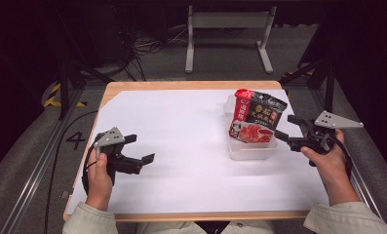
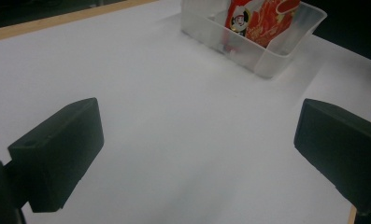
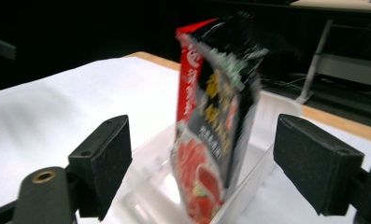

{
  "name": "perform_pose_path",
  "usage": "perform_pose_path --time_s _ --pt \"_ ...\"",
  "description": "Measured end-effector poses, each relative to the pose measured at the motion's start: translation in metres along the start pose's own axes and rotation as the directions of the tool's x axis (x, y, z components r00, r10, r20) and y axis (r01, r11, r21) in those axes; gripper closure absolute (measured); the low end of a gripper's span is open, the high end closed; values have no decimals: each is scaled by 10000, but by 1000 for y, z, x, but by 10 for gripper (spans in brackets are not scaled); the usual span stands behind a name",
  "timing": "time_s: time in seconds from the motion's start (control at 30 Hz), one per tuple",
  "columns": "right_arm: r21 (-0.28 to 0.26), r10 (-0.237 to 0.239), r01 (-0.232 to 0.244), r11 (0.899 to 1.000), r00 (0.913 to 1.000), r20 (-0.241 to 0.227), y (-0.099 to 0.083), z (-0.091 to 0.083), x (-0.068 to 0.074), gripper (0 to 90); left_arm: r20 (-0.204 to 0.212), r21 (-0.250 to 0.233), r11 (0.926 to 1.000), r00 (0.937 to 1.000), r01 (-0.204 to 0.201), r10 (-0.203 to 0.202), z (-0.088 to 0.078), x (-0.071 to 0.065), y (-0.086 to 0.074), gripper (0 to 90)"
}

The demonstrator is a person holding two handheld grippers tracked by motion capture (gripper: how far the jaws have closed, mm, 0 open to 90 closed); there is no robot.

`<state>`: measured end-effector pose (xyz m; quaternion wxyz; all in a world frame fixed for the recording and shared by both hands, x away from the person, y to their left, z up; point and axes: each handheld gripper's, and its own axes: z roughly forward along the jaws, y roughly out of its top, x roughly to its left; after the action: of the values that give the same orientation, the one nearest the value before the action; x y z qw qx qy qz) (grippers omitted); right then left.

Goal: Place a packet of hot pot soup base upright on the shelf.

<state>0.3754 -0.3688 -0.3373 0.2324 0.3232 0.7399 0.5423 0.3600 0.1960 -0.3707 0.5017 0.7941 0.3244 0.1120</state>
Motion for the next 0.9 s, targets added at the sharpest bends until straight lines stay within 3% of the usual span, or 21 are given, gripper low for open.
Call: perform_pose_path --time_s 0.33,0.67,0.9 --pt "266 153 -147 9995 9997 -215 -25 -11 13 169 -47 142 9998 9999 155 -155 -2 -3 -14 26" --pt "474 426 -414 9980 9988 -253 -52 -9 13 157 -44 114 9998 9998 170 -170 0 -2 -24 26" --pt "993 424 -392 9943 9986 -305 -71 -3 10 157 -73 90 9999 9999 141 -140 1 0 -27 26"
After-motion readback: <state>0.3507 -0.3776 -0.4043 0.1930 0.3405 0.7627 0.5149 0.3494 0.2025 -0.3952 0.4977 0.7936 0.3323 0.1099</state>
